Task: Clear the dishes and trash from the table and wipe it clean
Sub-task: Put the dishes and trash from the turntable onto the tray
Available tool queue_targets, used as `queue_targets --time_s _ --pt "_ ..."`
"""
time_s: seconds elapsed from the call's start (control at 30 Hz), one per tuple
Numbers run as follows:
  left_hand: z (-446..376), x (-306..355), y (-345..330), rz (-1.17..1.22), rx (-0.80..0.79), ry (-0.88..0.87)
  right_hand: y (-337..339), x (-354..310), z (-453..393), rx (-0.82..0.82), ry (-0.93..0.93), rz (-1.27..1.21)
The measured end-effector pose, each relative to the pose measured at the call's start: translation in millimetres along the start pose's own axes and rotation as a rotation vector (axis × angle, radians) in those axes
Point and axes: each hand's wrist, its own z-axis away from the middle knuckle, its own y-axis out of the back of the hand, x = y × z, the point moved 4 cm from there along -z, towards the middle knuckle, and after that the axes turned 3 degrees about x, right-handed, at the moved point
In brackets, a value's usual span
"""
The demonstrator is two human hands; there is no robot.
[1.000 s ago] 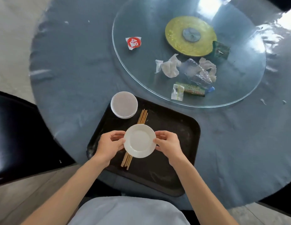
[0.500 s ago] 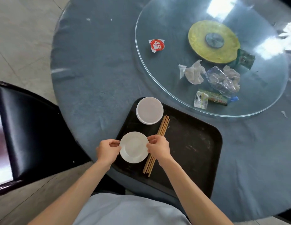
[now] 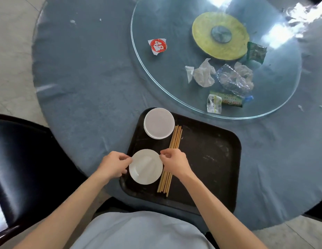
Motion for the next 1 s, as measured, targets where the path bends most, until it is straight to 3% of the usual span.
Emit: queue_targets --time_s 0.13,0.3,0.4,0.6,0.8,1.0 --pt "-15 62 44 -0.219 0.122 -0.176 47 -9 2 0.099 0.080 0.040" --pt "-28 182 74 -0.175 0.161 -0.427 137 -15 -7 0.346 0.203 0.034" --pt "-32 258 60 -0.160 0.124 -0.596 195 -14 -23 0.480 0.240 -0.002" --pt "-61 375 -13 -0.369 0.067 -0.880 298 1 -76 0.654 0.196 0.026" --pt "-129 416 -81 -0.536 0.046 -0.814 365 28 -162 0.670 0.095 0.073" --pt "-181 418 -107 -0.725 0.133 -0.832 391 32 -251 0.468 0.083 0.350"
